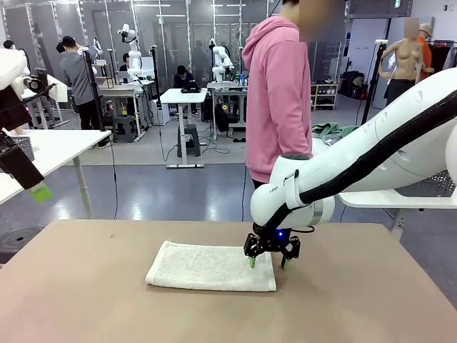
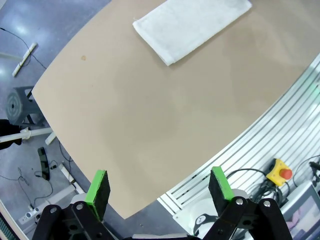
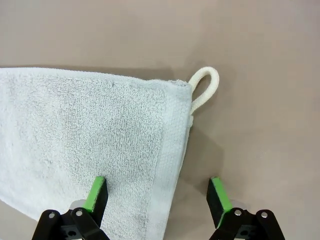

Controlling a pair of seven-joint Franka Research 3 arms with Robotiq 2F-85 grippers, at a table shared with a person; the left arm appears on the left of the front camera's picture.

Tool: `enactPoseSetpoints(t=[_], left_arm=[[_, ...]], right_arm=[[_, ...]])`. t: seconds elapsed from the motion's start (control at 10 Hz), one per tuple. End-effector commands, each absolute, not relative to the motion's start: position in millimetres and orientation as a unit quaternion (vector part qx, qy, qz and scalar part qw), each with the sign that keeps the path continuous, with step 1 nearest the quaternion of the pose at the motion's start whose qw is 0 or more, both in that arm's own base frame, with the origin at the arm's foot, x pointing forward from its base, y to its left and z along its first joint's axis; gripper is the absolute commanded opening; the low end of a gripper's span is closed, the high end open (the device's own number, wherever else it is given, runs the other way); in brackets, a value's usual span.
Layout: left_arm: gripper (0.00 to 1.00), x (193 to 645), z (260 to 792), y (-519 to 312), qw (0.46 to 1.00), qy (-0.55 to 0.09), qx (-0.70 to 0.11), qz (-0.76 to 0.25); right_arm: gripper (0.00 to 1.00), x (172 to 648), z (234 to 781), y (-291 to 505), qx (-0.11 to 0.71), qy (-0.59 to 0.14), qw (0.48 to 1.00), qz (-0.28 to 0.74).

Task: Fold the towels and place them in the basket.
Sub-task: When a person lays out a Towel with hook on the table, fold it in half twice.

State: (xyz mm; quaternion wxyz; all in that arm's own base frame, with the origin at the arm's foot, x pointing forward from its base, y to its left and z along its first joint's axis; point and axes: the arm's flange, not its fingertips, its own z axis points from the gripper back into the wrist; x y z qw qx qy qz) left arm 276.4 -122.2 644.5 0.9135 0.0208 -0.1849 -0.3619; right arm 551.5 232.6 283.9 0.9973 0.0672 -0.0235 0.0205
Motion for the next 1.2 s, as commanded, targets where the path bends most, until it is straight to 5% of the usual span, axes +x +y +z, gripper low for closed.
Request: enactPoseSetpoints(t=[0.0,0.2,0.3,1.1], left_arm=[[1.00,277,648,-122,0.914,-0.187,0.028,-0.359],[1.00,277,648,-122,0.914,-0.187,0.028,-0.359],[1.00,277,648,-122,0.914,-0.187,0.028,-0.359],[1.00,277,648,-122,0.914,-0.187,0.028,-0.359]], right_arm=[[0.76,555,279,236,0.060,-0.019,0.998,0.001],[0.17,555,277,237,0.055,-0.015,0.998,0.004],[0.00,555,277,237,0.054,-0.015,0.998,0.004],[0.00,554,286,251,0.025,-0.013,1.000,0.006]])
